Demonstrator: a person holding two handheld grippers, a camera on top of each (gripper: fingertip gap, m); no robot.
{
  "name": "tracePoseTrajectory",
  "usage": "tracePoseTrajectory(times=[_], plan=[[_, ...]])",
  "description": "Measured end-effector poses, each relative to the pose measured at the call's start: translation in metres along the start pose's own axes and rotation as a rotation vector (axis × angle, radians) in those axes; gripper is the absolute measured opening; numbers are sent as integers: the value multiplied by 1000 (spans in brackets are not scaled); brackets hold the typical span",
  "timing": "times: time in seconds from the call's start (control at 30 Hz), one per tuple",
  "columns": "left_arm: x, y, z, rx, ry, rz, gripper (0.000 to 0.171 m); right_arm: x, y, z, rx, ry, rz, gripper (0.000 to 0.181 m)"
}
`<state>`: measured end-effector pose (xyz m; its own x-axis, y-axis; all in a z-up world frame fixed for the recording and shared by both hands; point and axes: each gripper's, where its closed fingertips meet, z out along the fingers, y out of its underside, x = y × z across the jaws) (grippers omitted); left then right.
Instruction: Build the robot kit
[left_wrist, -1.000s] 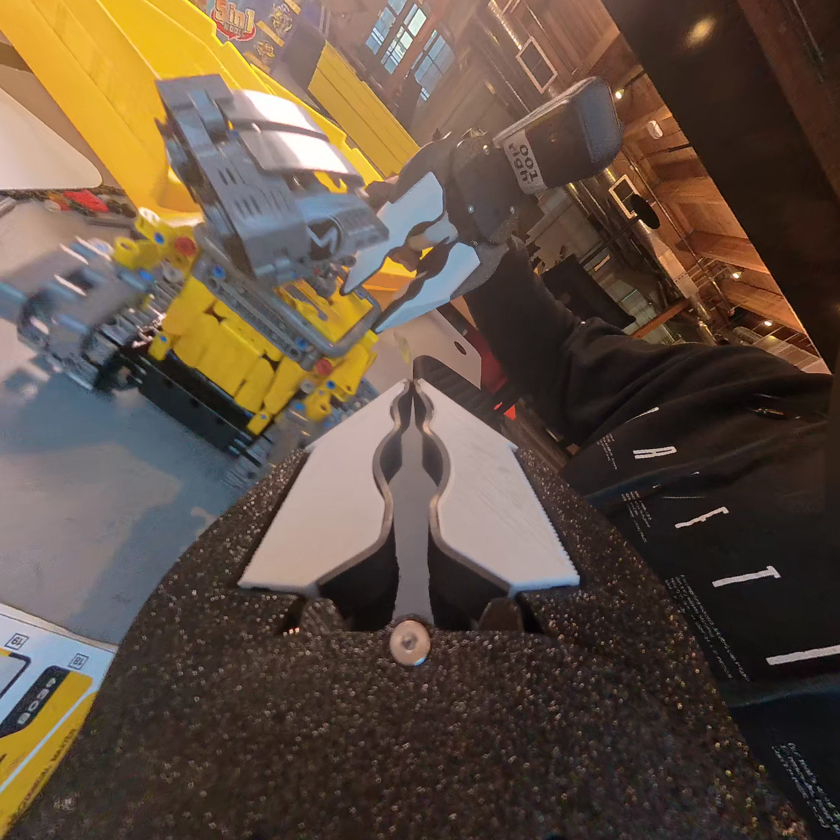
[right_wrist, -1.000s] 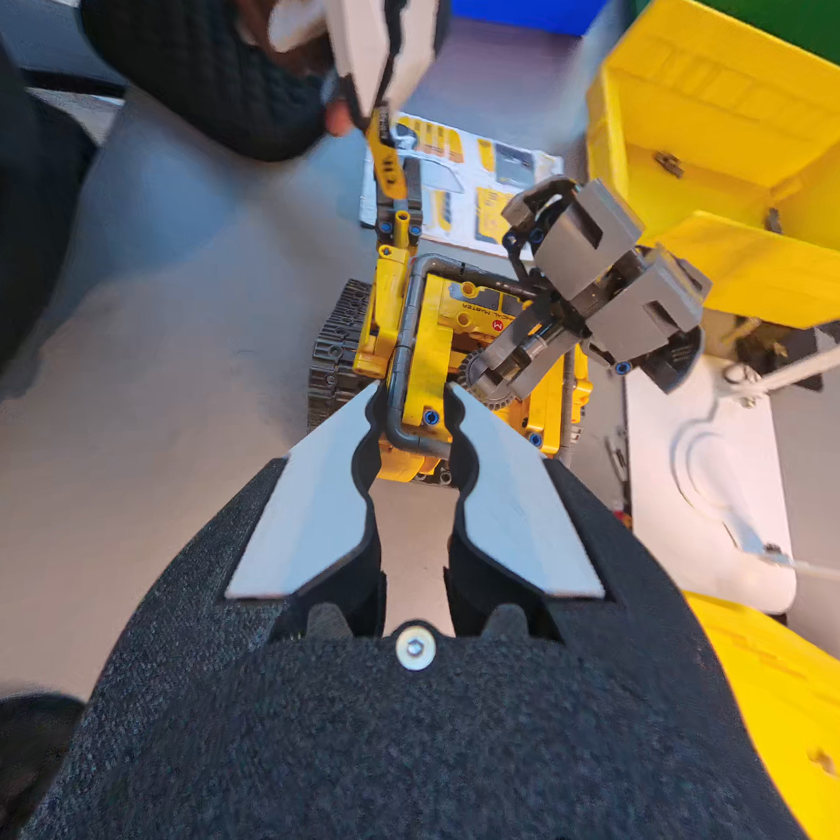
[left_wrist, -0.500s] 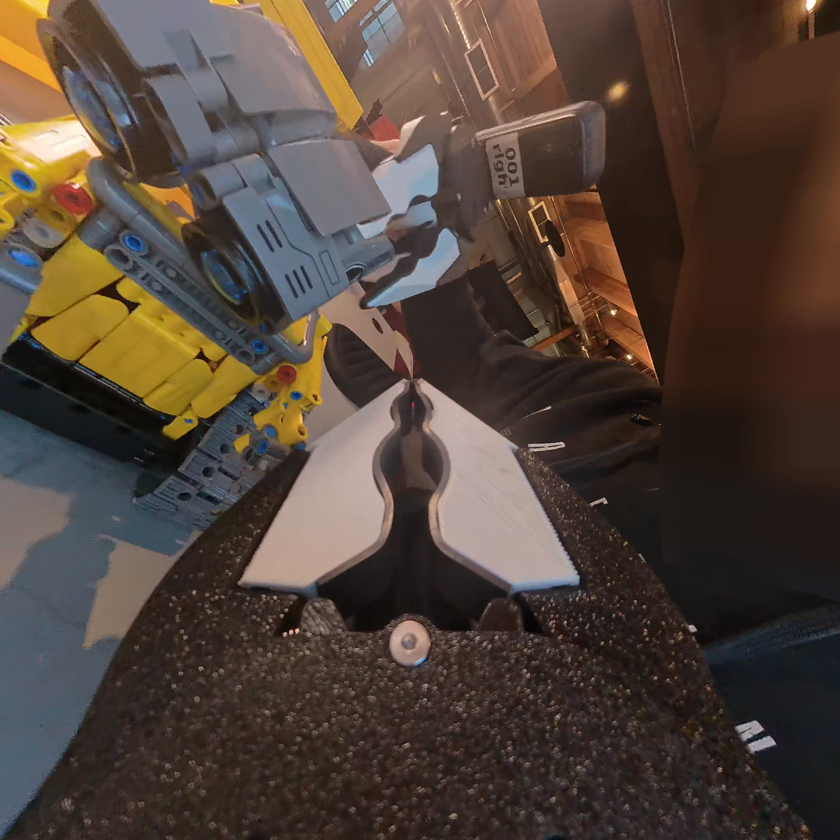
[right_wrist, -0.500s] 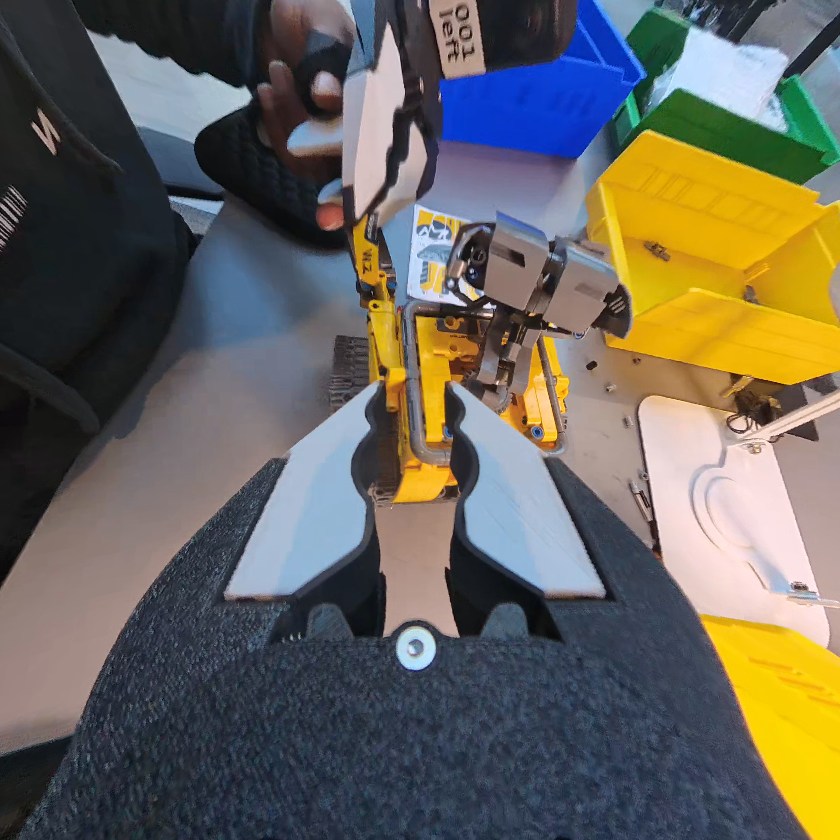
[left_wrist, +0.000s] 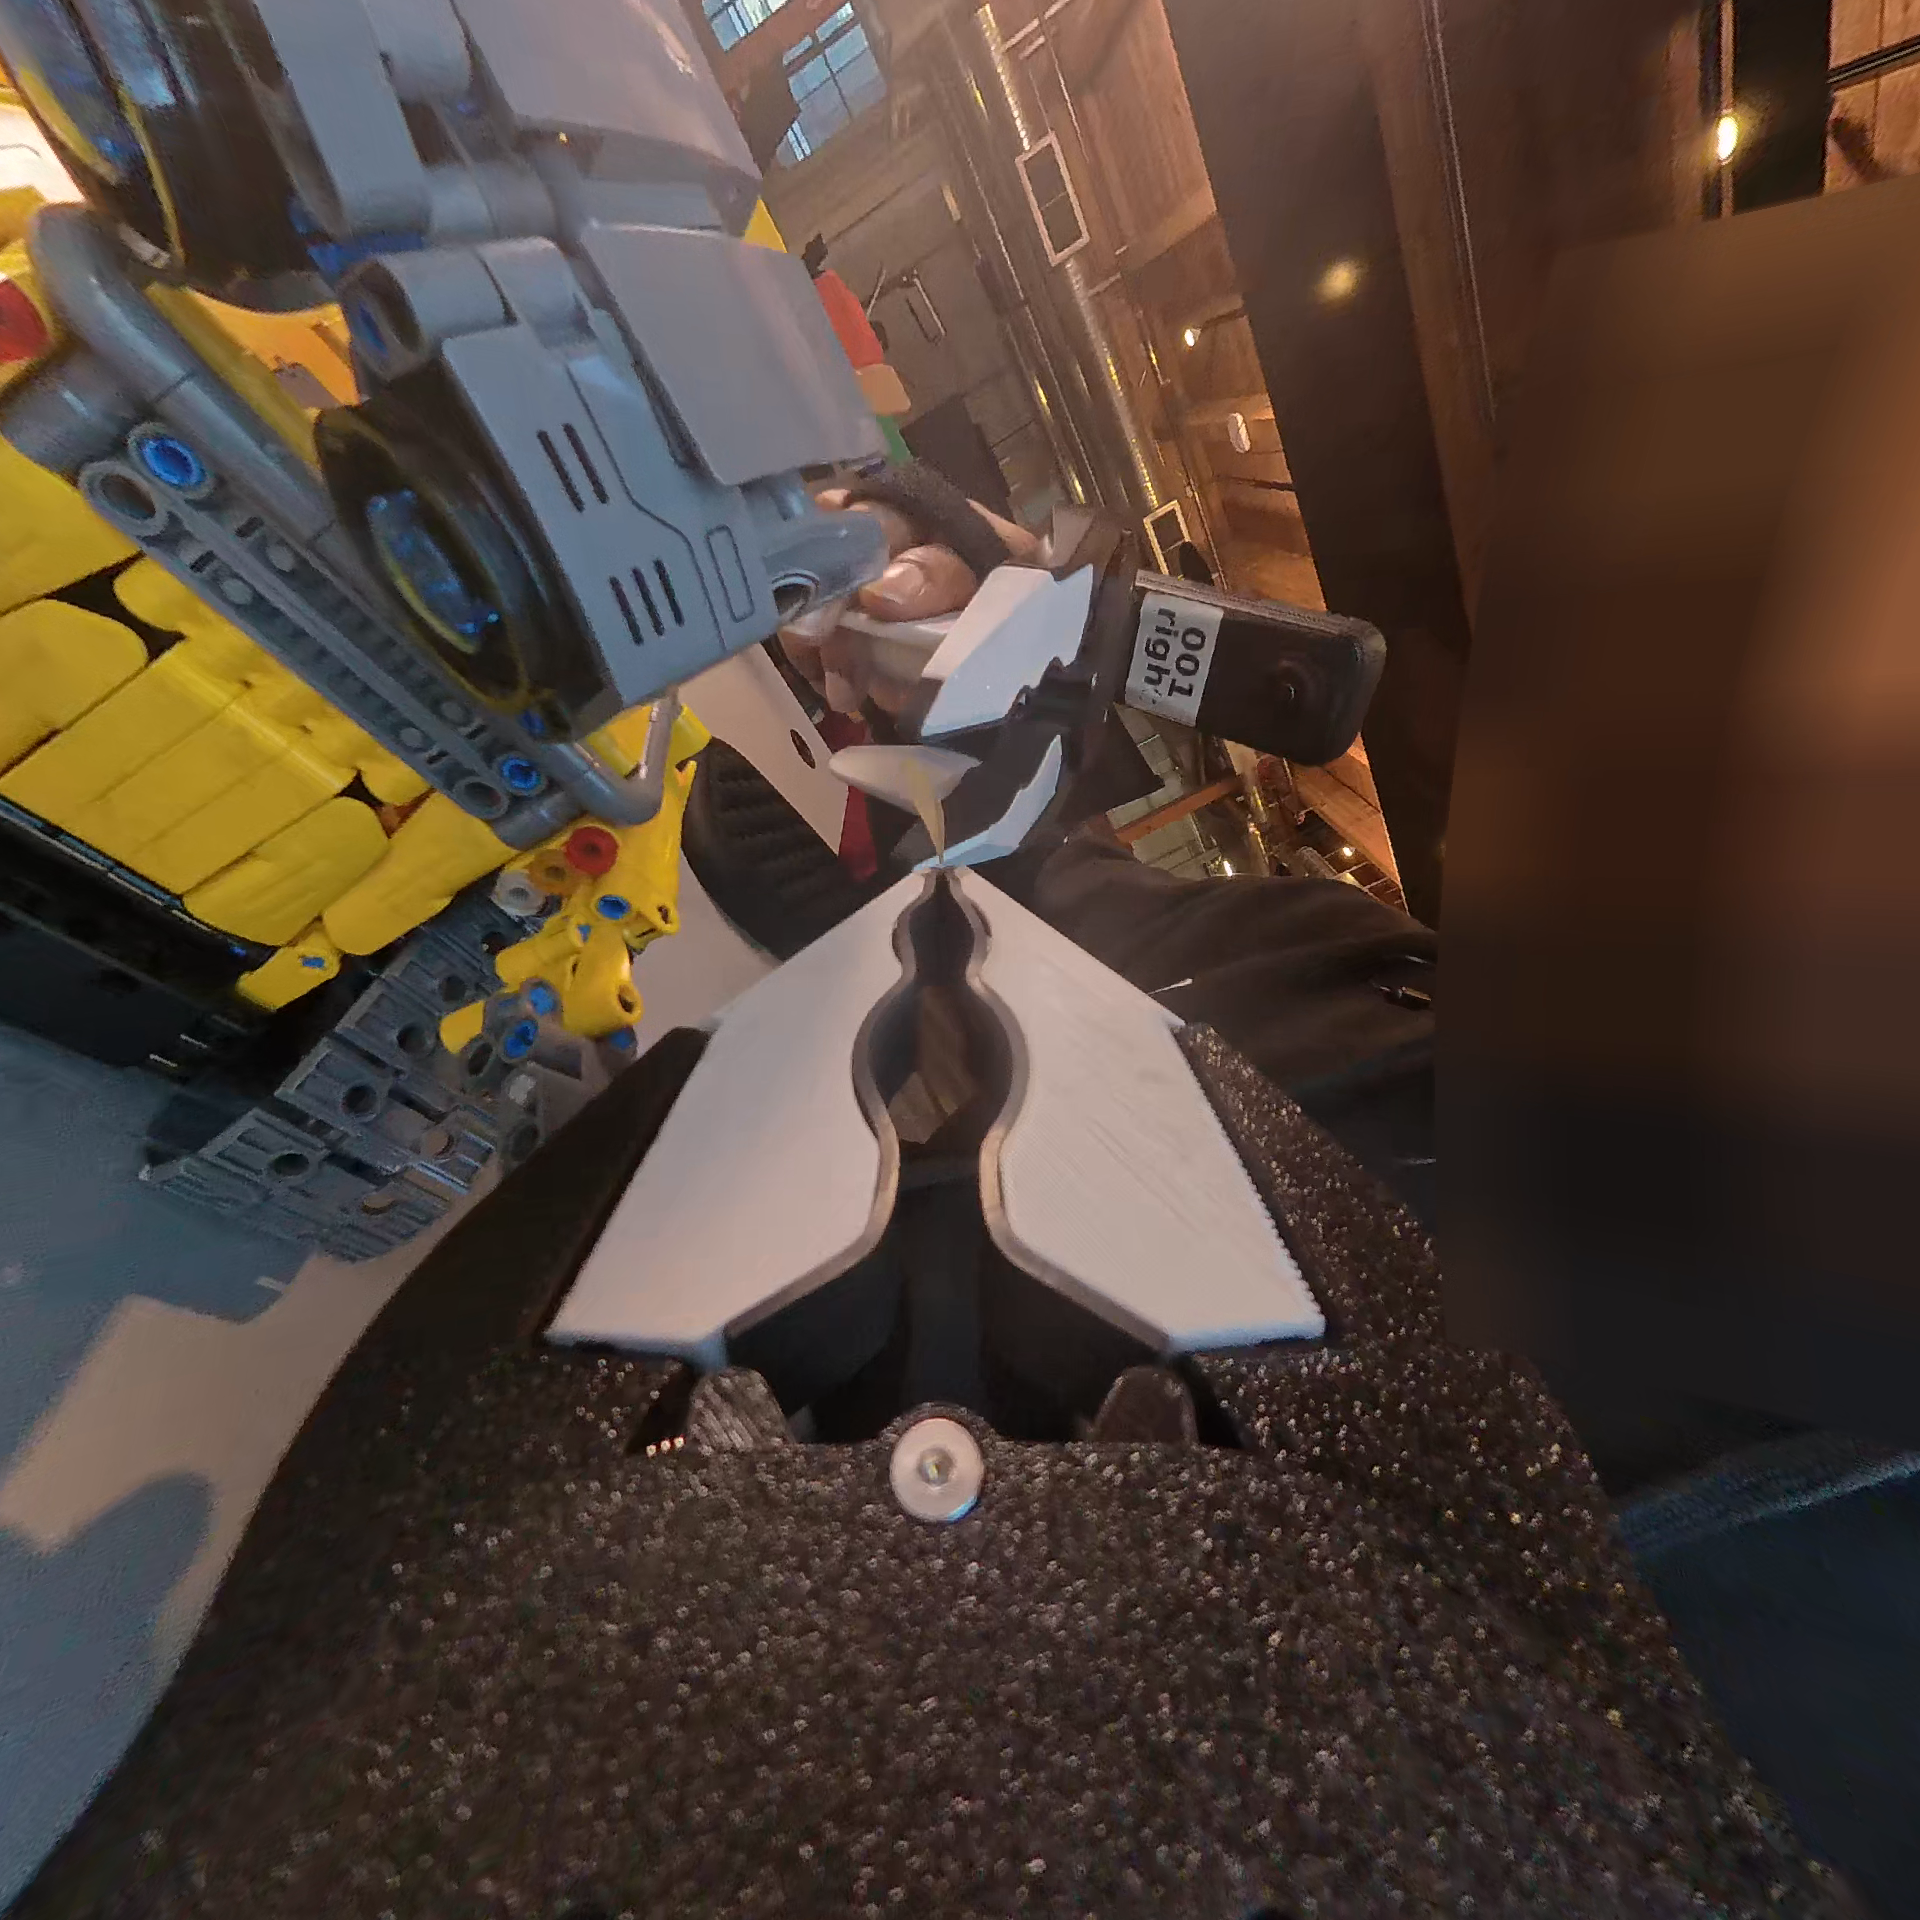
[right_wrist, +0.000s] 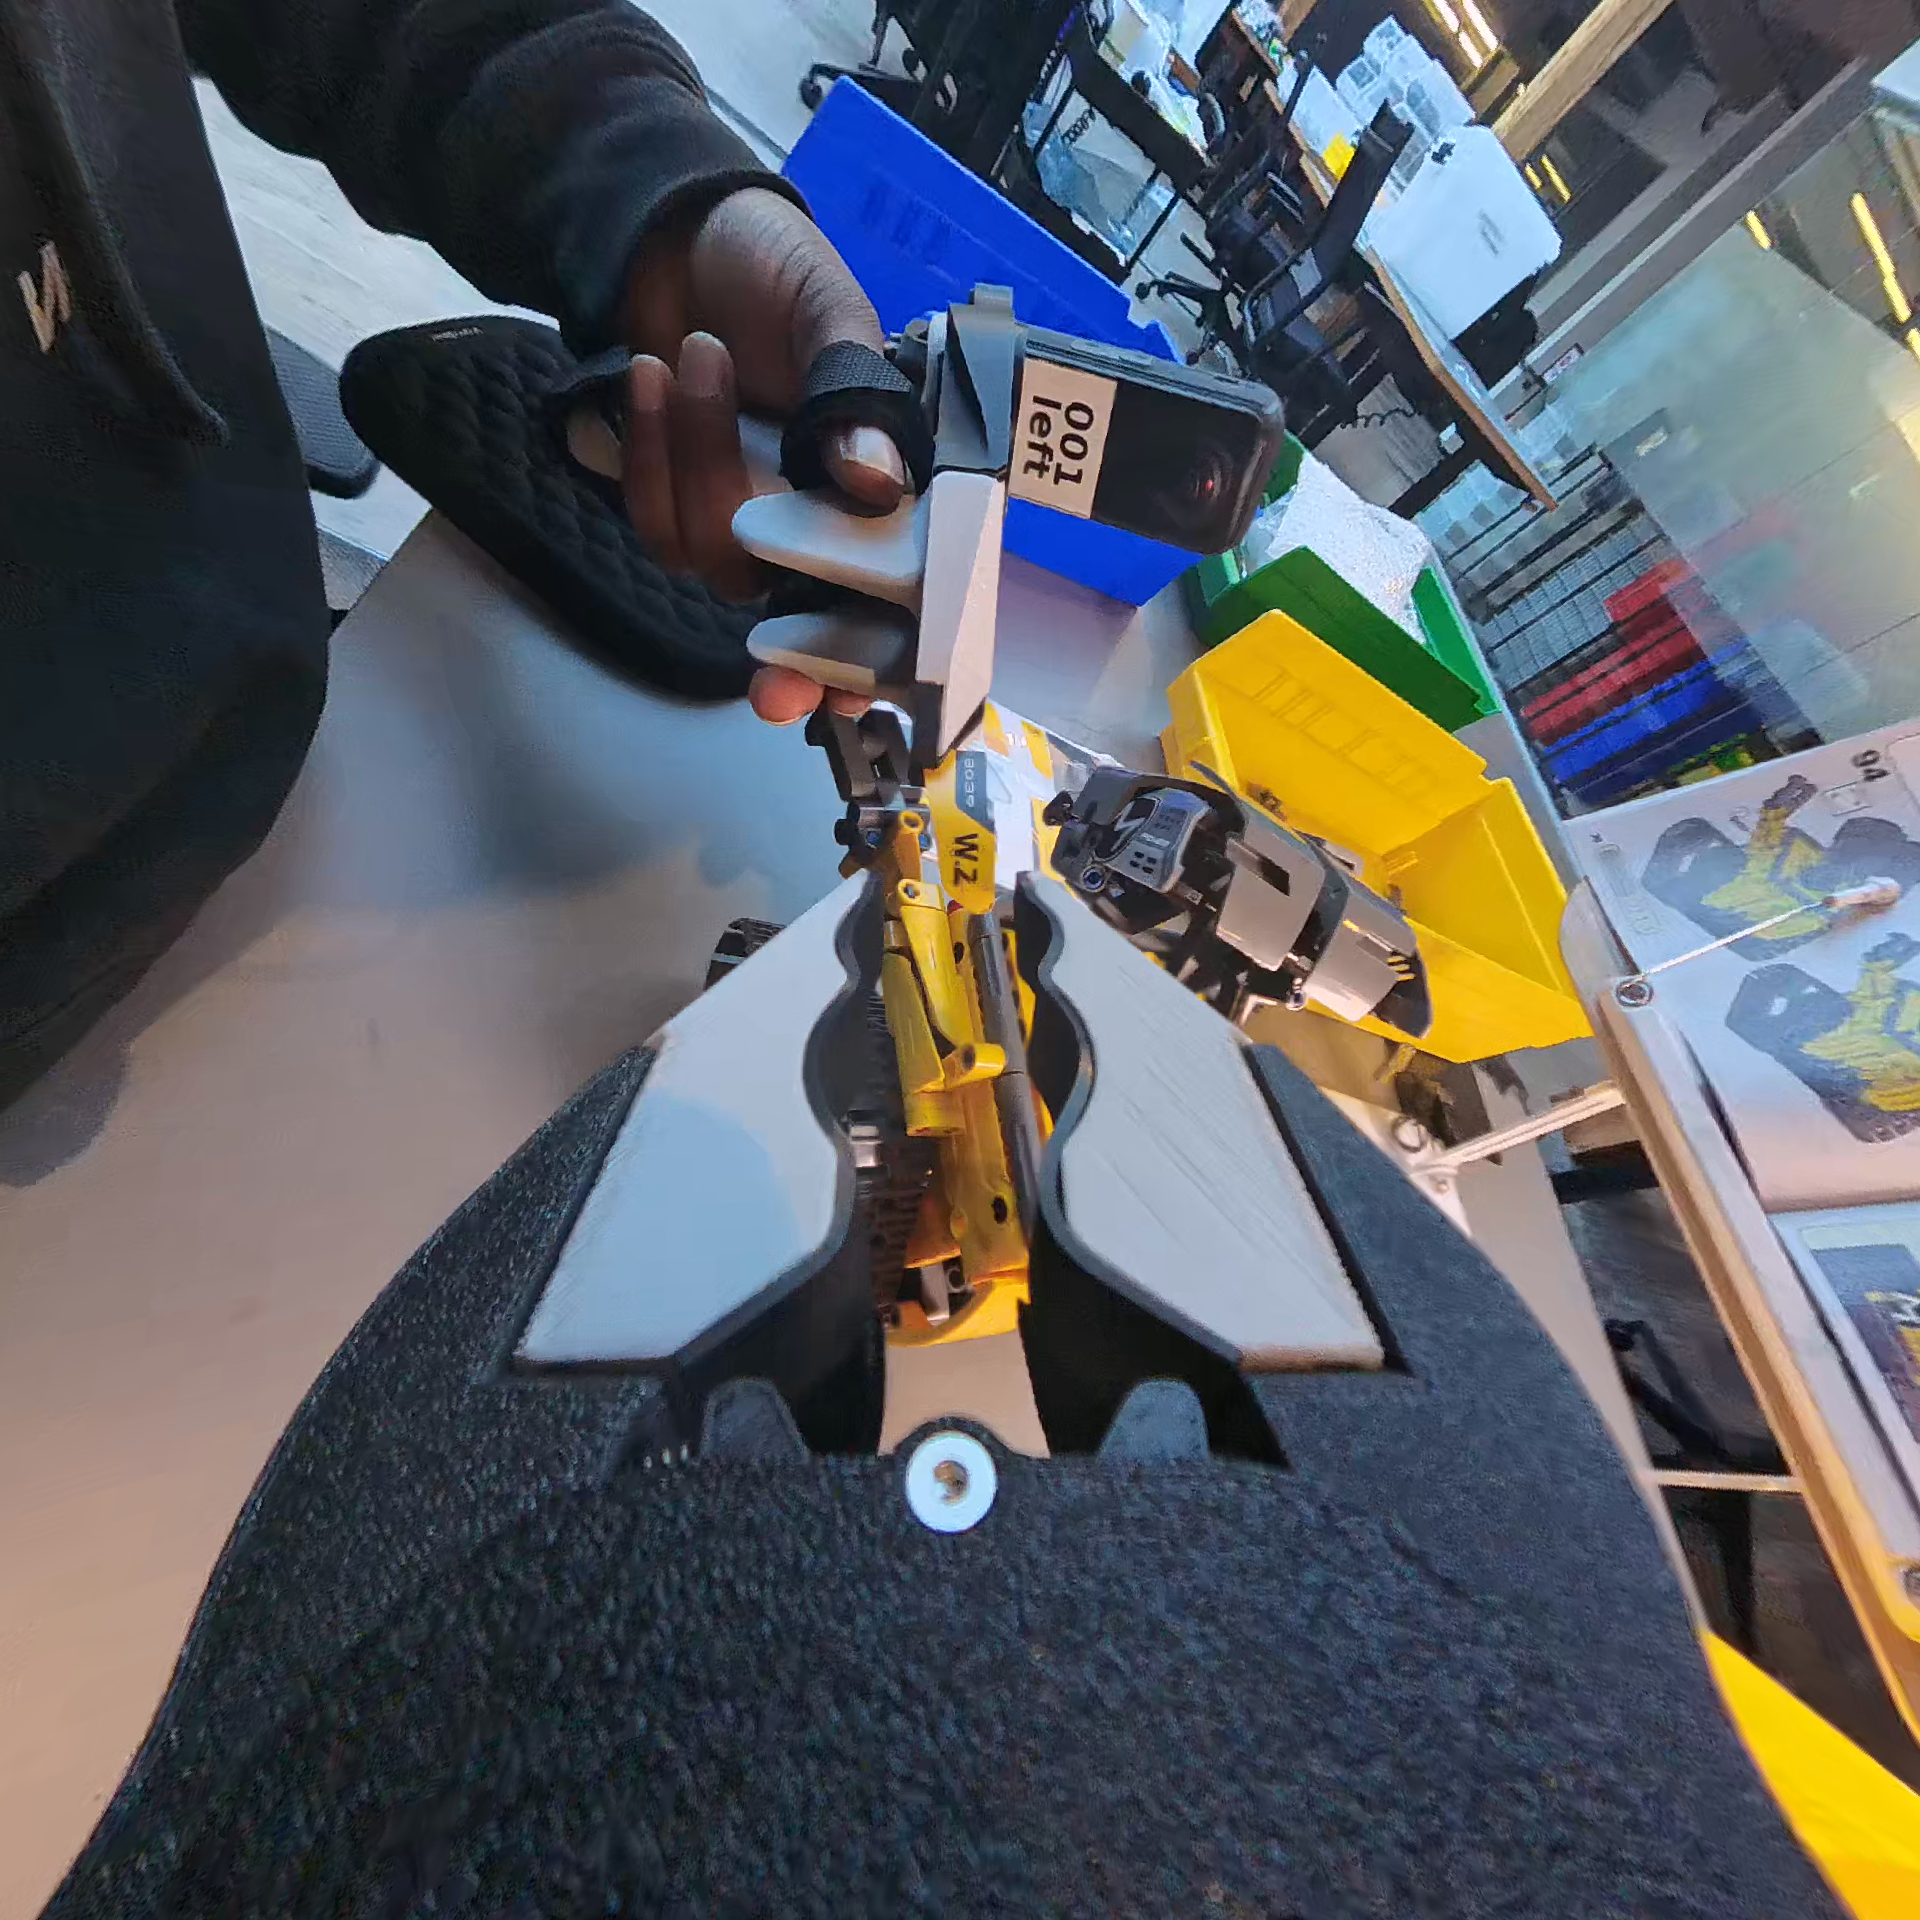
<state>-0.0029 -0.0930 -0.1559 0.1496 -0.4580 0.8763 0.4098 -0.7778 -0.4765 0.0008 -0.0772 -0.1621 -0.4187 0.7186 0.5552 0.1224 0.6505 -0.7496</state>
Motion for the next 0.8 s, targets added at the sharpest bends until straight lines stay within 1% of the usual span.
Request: tracePoseTrajectory(times=[0.13,0.3,0.53,0.67,0.8], plan=[[-1,0,1,-1,-4,4,0,1,-1,2,33,-28,72,14],[-2,-2,-1,-3,-22,9,0,4,-1,3,45,-40,96,7],[-8,-3,-3,-14,-71,39,0,6,-2,2,81,-67,171,9],[-10,-4,-4,-23,-95,49,0,5,0,3,81,-83,186,9],[-12,-4,-4,-32,-111,50,0,3,4,6,64,-85,177,13]])
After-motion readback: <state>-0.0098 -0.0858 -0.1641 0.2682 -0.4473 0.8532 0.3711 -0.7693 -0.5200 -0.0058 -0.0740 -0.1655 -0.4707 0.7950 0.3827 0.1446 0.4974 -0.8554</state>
